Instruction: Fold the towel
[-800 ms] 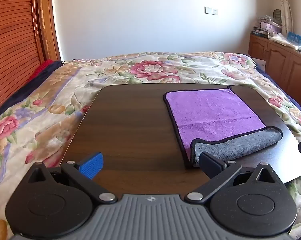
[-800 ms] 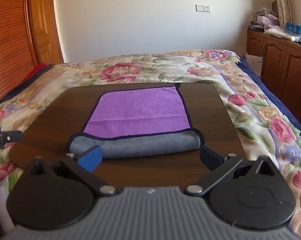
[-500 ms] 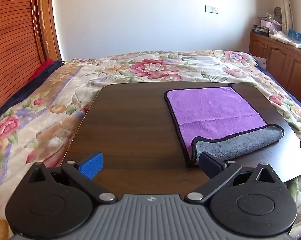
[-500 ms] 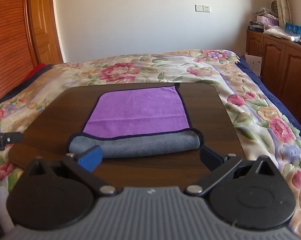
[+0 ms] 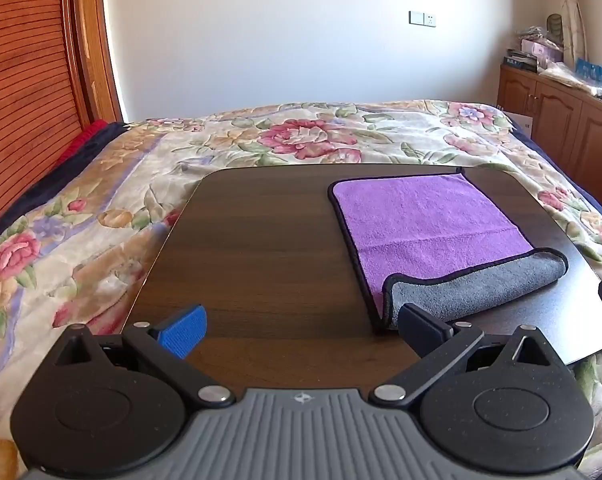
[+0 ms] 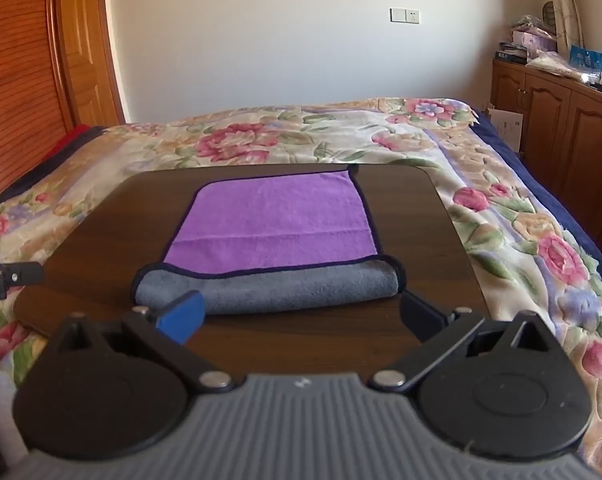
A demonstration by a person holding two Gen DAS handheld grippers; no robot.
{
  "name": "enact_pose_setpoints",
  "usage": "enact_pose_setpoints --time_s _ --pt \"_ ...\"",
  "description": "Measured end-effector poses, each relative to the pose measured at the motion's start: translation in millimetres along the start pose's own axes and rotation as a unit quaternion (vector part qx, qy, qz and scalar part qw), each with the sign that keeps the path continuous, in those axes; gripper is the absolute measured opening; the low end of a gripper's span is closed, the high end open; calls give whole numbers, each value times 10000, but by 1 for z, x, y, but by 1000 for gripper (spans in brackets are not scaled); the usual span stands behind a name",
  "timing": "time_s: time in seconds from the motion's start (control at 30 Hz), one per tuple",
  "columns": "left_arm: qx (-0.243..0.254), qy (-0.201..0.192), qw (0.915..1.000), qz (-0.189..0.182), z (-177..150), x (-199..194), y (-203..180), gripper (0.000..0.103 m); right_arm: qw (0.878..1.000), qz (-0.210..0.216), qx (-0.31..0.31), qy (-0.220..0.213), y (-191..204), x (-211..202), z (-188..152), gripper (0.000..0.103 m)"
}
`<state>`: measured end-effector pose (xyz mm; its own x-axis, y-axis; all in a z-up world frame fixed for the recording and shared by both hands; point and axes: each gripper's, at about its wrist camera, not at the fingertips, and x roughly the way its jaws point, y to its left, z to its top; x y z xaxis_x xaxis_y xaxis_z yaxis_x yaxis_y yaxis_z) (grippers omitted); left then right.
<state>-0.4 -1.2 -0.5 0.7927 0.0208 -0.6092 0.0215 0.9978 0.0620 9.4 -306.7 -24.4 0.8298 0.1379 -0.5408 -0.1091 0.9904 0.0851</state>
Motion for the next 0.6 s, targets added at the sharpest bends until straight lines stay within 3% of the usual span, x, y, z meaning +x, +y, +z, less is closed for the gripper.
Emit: enact_pose_setpoints --time_s 0.6 --pt "6 -3 10000 3 -2 -2 1 100 10000 -70 34 23 -2 2 0 103"
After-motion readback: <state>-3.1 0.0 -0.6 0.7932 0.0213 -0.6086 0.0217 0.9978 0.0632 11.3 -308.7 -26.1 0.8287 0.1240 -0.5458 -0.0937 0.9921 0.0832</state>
